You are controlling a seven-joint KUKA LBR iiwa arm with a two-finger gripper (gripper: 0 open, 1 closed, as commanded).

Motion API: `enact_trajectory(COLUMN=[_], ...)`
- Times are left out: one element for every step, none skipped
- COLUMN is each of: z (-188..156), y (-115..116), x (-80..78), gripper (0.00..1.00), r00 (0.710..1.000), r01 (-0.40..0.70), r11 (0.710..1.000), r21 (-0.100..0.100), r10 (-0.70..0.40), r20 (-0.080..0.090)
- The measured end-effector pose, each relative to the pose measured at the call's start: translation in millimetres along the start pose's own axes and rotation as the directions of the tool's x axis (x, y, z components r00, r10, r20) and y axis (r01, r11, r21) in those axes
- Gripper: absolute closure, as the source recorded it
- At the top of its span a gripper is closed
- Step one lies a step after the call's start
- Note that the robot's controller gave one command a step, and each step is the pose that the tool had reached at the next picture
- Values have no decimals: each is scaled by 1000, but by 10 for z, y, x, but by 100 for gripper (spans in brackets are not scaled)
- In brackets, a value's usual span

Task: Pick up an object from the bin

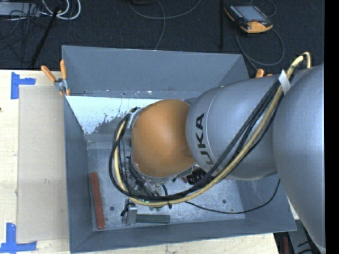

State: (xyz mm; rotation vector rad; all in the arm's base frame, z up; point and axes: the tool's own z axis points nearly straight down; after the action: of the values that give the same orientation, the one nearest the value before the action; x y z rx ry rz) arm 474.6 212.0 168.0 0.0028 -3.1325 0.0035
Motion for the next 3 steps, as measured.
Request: enact_trajectory(z=[886,978,987], y=[-517,-1137,-1108], x=[-120,-59,-34], gripper=[0,0,100], r00=[1000,1000,1000], r01=[-10,-7,-4], r11=[1000,1000,1000], r21=[3,-2,-3], r10=[10,7,4], r20=[0,16,7])
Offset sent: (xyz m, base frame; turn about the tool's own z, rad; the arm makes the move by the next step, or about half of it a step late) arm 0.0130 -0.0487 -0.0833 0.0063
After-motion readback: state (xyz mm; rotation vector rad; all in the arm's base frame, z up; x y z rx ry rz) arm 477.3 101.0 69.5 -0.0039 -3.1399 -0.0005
